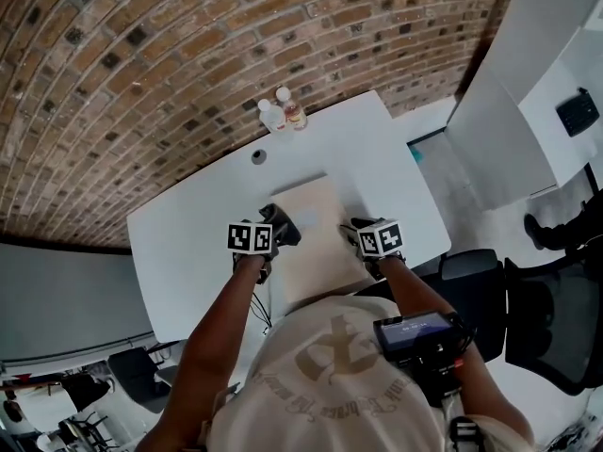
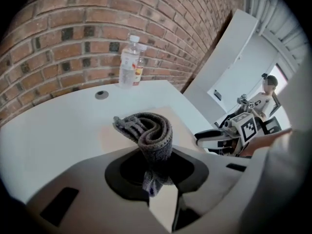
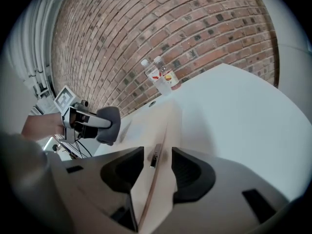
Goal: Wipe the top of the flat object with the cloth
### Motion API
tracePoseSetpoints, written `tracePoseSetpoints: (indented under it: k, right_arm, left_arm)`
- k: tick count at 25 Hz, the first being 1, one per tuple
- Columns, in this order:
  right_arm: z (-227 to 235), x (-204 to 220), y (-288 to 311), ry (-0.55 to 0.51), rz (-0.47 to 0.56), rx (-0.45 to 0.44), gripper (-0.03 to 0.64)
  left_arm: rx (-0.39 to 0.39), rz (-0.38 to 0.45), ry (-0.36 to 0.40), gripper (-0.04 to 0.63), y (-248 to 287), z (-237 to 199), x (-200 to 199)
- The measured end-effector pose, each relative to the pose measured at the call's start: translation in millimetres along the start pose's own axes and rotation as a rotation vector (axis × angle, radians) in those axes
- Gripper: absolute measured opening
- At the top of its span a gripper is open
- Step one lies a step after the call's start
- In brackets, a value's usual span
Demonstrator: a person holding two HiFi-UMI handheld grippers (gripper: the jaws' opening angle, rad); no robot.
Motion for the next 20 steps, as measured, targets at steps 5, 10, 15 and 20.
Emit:
tracePoseSetpoints:
  k: [5, 10, 15, 20]
  right_arm:
    - [-2.4, 20.4, -7.1, 0.048, -0.018, -0.047, 0.187]
    - [-1.5, 30.4, -11.8, 0.042, -0.041, -0.020, 0.186]
    - [-2.5, 33.9, -12.2, 0.017, -0.051, -0.018, 0.184]
    - [-1.6, 35.5, -11.5, 0.011, -0.047, -0.002, 0.183]
  left_arm:
    - [0.105, -0.004, 0.054, 0.104, 30.2, 39.4, -26.6]
    - [0.215, 0.005, 0.084, 0.104, 63.3, 76.9, -53.2]
    - [0.266, -0.026, 0.114, 0.104, 93.6, 102.3, -70.4]
    - [0.246, -0.116, 0.177, 0.104, 110.1, 109.7, -56.3]
Point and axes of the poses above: the fingertips, and each gripper's own axes: y forward along the fingers, z to its right, x out of its underside, the point moved 7 cm from there along -y, backward along the fingers, and after that the axes turned 12 degrees about y, right-handed, at the moved point
